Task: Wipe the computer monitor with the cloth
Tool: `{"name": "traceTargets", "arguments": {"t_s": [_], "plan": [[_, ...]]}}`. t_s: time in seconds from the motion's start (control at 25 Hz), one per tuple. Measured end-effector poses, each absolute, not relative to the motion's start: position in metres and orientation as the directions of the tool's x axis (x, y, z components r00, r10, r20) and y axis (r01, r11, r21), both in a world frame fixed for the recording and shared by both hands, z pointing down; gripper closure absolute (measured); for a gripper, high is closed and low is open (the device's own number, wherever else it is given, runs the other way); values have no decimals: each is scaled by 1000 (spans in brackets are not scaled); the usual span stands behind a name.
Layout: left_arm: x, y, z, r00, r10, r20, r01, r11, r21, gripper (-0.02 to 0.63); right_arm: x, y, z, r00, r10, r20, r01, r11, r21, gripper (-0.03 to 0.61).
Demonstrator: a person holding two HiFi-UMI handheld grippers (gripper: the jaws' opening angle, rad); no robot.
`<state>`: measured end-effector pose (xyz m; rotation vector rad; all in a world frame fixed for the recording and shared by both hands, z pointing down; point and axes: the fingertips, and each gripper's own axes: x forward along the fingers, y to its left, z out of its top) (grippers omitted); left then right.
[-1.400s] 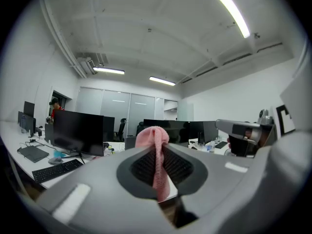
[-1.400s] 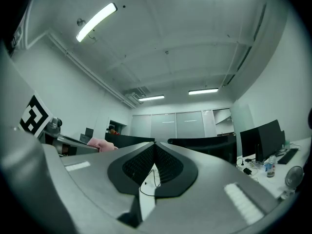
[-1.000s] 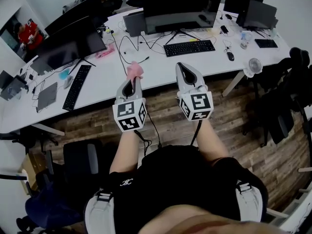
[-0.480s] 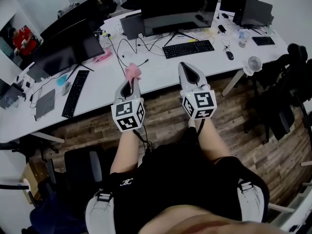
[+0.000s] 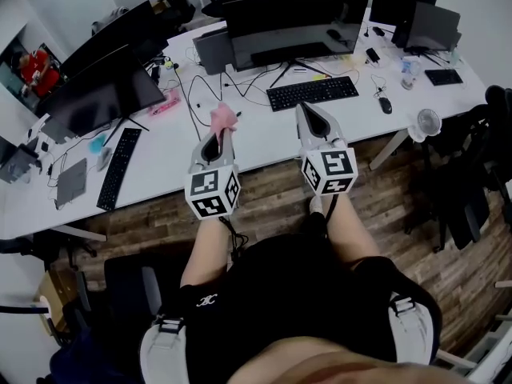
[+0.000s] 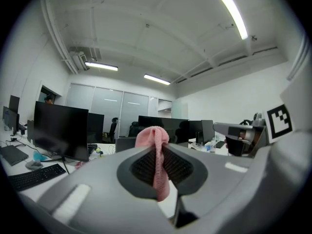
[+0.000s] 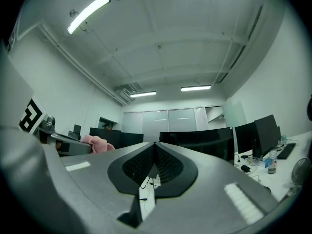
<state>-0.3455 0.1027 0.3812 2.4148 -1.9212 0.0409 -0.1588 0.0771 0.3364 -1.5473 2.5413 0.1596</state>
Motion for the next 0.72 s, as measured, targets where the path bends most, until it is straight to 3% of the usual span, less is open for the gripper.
{"name": "traceTargets", "arguments": {"t_s": [0.72], "plan": [[-177, -152, 366, 332, -940, 73, -942, -334, -22, 546, 1, -162, 320, -380, -909, -171, -925, 376, 58, 577]]}}
